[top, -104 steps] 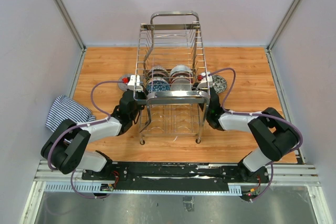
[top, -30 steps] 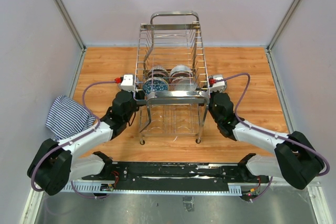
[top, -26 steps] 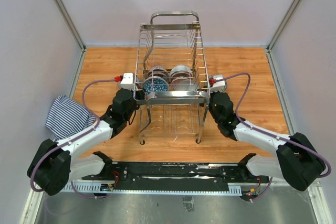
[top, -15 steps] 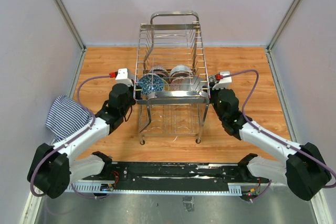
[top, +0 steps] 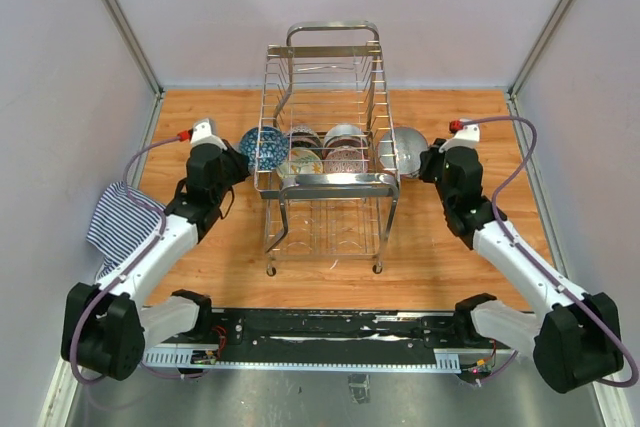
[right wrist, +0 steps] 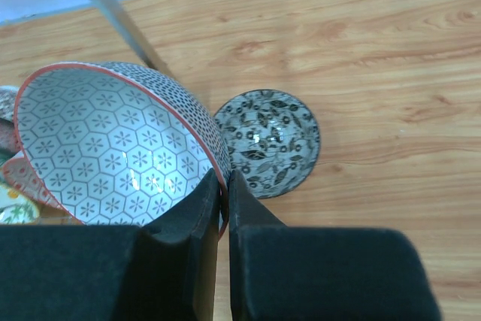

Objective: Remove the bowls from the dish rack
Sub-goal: Place the bowl with the bowl.

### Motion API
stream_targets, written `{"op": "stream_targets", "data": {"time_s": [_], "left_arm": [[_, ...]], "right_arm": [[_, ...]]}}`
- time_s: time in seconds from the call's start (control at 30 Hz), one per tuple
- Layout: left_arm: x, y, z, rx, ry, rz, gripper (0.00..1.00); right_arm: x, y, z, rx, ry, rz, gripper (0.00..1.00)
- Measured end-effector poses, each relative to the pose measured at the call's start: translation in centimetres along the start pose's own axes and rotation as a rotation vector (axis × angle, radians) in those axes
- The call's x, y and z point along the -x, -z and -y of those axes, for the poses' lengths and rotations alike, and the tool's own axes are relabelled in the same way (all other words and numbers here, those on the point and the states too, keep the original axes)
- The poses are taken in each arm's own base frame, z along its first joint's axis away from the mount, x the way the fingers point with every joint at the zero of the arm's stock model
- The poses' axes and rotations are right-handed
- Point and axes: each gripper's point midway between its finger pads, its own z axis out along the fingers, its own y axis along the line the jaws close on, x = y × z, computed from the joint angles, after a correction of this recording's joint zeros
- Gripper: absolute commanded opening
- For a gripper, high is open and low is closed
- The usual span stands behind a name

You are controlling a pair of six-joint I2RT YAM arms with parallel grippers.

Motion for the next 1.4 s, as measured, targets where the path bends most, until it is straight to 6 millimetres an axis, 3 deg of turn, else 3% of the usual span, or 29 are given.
{"op": "stream_targets", "data": {"time_s": [0.27,0.43,0.67,0.87,1.23,1.4], "left_arm": [[3.5,-2.4,-2.8,0.081,0.169,0.005,0.01],[4.4,-4.2,-3.2,0.107,0.230,-0.026,0.00],[2.7,-5.9,-4.1,0.136,0.318,-0.124,0.00],[1.1,-5.9,-5.3,0.192,0.376,-0.181,0.01],[1.8,-5.9,-6.5,0.298,0.475,-0.180,0.00],[0.3,-6.4,-7.5,0.338,0.532,-0.231,0.00]], "right_arm": [[2.0,-1.8,3.4,-0.081,-0.071,-0.093,0.01],[2.3,-2.9,4.4,-0.099,-0.097,-0.167,0.01],[1.5,-4.2,5.5,-0.098,-0.127,-0.275,0.01],[-0.4,-4.5,5.8,-0.093,-0.142,-0.373,0.01],[-0.6,-4.1,6.2,-0.092,-0.158,-0.433,0.01],[-1.0,-4.0,6.1,-0.086,-0.158,-0.466,0.01]]}}
